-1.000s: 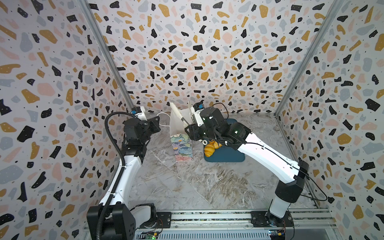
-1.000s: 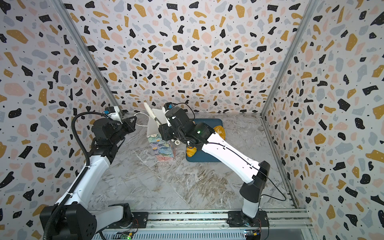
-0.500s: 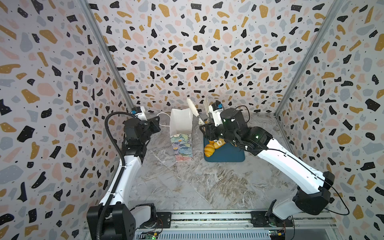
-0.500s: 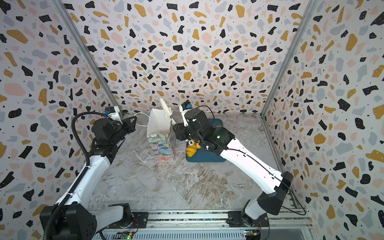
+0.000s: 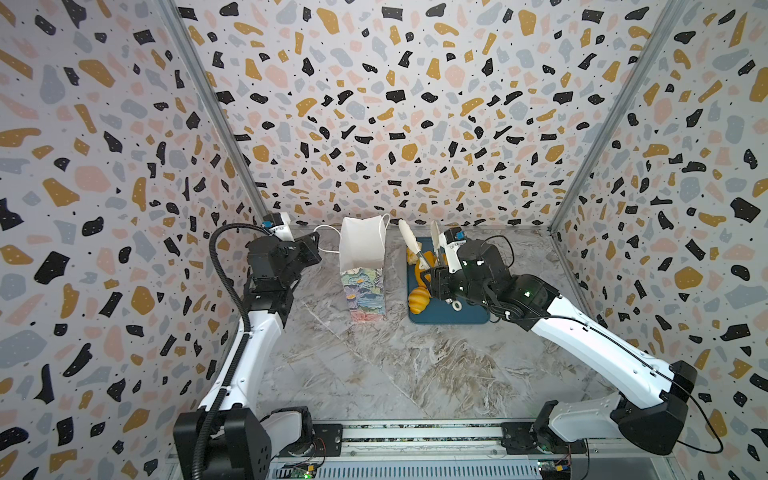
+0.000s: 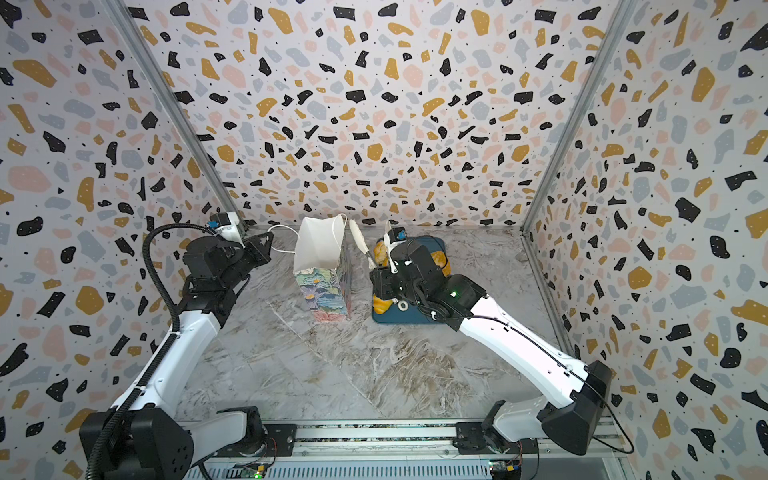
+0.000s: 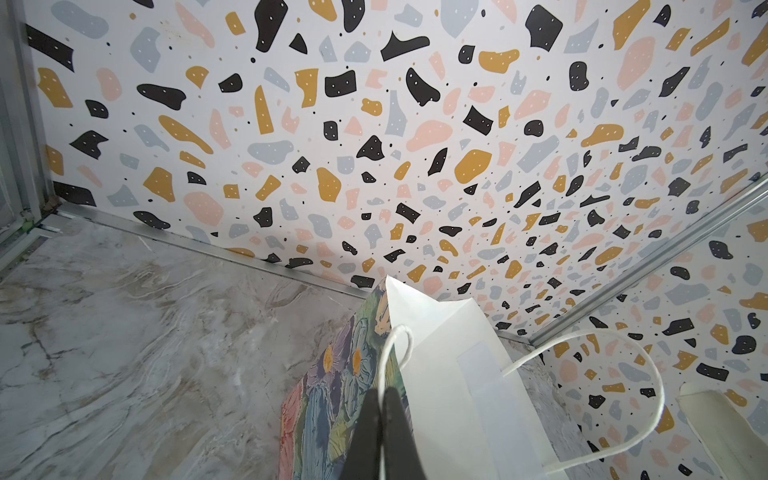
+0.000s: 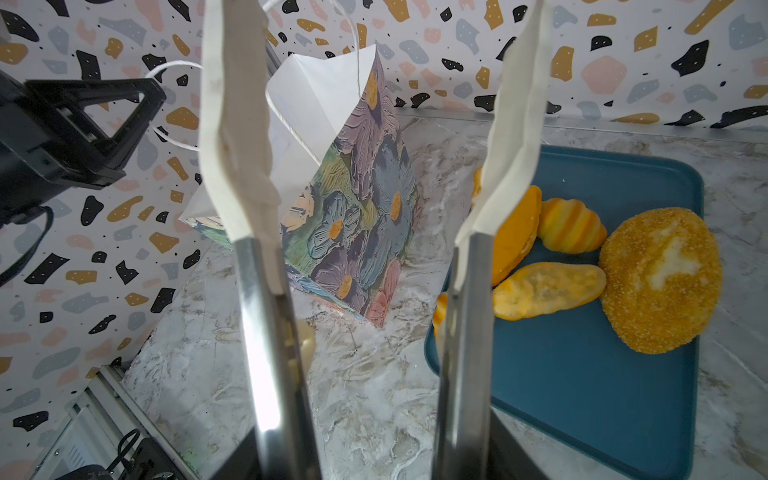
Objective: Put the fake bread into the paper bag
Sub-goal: 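Move the empty tongs with the right gripper back over the tray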
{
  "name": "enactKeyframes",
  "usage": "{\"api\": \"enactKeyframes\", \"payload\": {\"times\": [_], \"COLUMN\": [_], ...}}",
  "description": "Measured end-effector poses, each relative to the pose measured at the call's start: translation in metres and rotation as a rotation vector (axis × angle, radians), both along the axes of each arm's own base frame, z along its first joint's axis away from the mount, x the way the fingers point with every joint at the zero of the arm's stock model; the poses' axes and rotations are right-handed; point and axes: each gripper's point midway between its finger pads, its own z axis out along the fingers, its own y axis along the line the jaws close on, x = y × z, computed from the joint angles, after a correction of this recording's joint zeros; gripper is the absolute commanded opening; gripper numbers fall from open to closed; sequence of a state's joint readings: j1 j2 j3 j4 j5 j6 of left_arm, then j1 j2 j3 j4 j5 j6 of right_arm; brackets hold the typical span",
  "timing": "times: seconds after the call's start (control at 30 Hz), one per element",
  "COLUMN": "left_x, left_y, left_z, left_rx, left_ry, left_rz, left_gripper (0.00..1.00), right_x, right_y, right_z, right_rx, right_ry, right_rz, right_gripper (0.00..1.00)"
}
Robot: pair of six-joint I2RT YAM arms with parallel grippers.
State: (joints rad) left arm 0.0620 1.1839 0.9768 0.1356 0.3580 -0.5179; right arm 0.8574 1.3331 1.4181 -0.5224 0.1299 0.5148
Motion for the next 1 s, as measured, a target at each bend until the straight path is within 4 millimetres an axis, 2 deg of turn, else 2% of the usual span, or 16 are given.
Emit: {"api": "enactKeyframes", "payload": {"times": [0.27, 0.57, 1.0], "left_x": [0.000, 0.000, 0.004], "left_y": [0.000, 0.000, 0.001], "left_z": [0.000, 0.000, -0.007], "left_rx": [0.001, 0.005, 0.006], "left_ry": [0.000, 0.000, 0.016], "left_rz": [0.000, 0.000, 0.006], "left_gripper": [0.00, 0.00, 0.00], "right_x": [-0.011, -0.014, -0.013], "right_y": [-0.015, -0.028, -0.039], "right_z": [-0.014, -0.058, -0.103], "right_rx": [0.016, -0.014, -0.038], "right_ry": [0.017, 0.090, 0.171], "right_rz": [-0.018, -0.052, -0.075], "right_gripper": [0.58, 0.58, 0.58]}}
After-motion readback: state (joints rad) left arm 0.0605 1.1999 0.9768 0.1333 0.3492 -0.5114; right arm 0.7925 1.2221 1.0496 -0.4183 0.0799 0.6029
